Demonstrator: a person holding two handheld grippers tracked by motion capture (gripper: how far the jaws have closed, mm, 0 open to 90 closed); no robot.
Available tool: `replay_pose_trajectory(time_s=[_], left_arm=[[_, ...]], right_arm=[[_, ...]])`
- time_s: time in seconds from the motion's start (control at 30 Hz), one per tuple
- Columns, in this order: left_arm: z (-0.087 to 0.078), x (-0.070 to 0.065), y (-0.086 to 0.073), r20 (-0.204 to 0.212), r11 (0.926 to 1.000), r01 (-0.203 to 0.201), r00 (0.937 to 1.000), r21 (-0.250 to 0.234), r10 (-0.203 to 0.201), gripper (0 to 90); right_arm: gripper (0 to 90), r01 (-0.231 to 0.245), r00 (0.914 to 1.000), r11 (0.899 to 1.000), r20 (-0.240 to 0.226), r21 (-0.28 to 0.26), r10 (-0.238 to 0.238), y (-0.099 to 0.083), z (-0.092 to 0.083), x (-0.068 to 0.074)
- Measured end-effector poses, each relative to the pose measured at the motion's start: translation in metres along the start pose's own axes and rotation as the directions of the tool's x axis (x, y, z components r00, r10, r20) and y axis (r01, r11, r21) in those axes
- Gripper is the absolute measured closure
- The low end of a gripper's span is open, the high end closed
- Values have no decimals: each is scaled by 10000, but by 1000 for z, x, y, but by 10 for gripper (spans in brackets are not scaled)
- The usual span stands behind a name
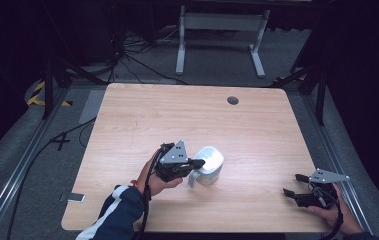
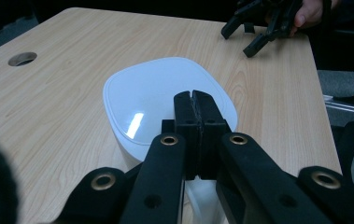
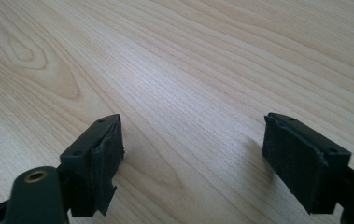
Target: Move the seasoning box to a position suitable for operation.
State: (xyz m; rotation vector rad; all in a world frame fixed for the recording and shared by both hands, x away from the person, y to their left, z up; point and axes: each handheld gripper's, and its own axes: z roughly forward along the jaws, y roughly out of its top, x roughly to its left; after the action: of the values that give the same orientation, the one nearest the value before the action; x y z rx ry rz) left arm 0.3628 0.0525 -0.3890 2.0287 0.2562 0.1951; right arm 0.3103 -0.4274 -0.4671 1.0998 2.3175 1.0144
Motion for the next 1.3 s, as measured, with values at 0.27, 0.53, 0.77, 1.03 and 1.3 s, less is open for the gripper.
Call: replay_pose_trajectory(time_s=[0.27,0.53,0.77,1.03,1.3], left_arm=[[2,-1,0,-159,9999,112,9998,-63,-113,899],[4,-4,0,-256,9997,205,9995,-144,-209,900],[4,-6,2,-505,9999,117,9987,0,-117,900],[5,-7,0,-523,9995,250,9983,-166,-258,900],[-1,-11,-4,-660,9990,378,9971,-217,-392,900]], right_arm=[[210,64,10000,9999,38,110,-65,2,0,0],[415,467,9986,9978,288,-469,-454,33,1,16],[772,1704,9803,9814,-859,-881,-1779,84,14,46],[869,2745,9428,9549,-1637,-1134,-2905,148,48,89],[858,2935,9366,9522,-1737,-852,-3042,149,63,102]])
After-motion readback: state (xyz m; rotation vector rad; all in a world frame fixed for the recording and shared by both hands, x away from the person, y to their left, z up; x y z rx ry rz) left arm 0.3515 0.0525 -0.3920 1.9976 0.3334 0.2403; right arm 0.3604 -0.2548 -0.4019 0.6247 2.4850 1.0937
